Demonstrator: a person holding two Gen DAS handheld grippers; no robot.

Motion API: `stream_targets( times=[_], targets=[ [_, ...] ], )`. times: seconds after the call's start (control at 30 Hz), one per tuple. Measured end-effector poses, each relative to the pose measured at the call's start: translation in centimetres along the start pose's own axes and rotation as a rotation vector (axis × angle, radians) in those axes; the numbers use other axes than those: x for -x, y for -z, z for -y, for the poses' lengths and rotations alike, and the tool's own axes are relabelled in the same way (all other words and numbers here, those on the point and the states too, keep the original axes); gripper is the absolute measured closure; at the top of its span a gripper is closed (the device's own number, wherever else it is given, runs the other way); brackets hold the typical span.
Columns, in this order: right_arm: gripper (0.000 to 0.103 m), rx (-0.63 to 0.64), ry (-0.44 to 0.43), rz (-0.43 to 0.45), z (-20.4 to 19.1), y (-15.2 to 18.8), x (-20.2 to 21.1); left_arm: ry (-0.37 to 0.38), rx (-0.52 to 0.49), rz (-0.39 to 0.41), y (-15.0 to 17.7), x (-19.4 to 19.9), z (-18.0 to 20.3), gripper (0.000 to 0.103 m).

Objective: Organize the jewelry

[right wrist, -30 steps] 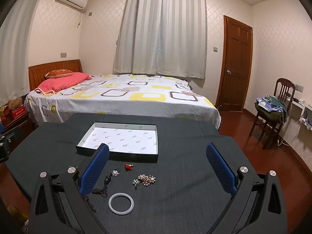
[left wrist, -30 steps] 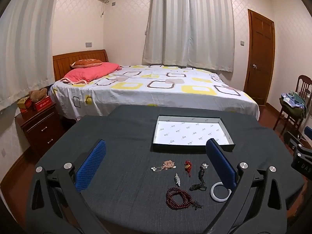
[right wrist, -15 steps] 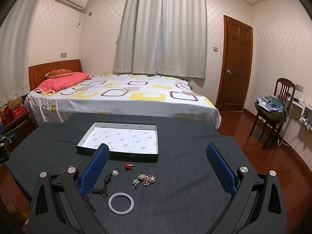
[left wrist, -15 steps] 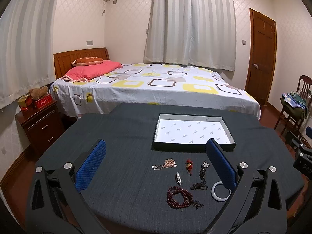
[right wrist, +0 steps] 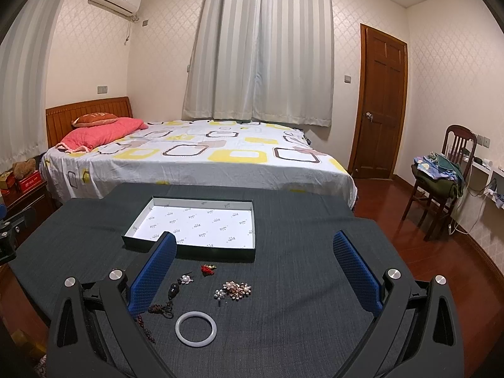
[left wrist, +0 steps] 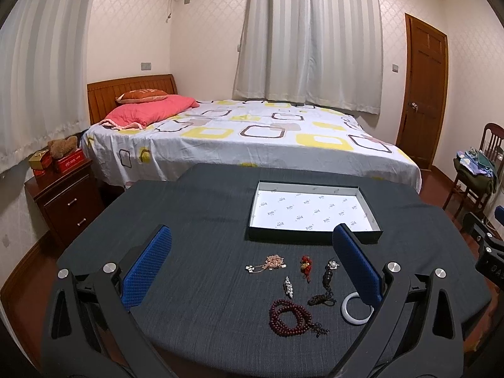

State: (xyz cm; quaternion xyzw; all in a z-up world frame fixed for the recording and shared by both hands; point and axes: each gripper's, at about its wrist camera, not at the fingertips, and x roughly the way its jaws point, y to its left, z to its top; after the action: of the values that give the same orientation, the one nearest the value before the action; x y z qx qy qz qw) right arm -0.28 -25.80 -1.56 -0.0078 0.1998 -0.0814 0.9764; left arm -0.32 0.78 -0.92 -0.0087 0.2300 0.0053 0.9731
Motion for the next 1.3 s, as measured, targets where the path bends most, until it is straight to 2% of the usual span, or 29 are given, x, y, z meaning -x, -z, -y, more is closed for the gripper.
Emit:
stream_targets(
  times=[1.3],
  targets=[
    [0.006,-0.007,-0.002,0.001,0.2,-0.04,-0.44,-0.001,0.014,-0.012,0.14,-0.06,-0.38,0.003]
  ],
)
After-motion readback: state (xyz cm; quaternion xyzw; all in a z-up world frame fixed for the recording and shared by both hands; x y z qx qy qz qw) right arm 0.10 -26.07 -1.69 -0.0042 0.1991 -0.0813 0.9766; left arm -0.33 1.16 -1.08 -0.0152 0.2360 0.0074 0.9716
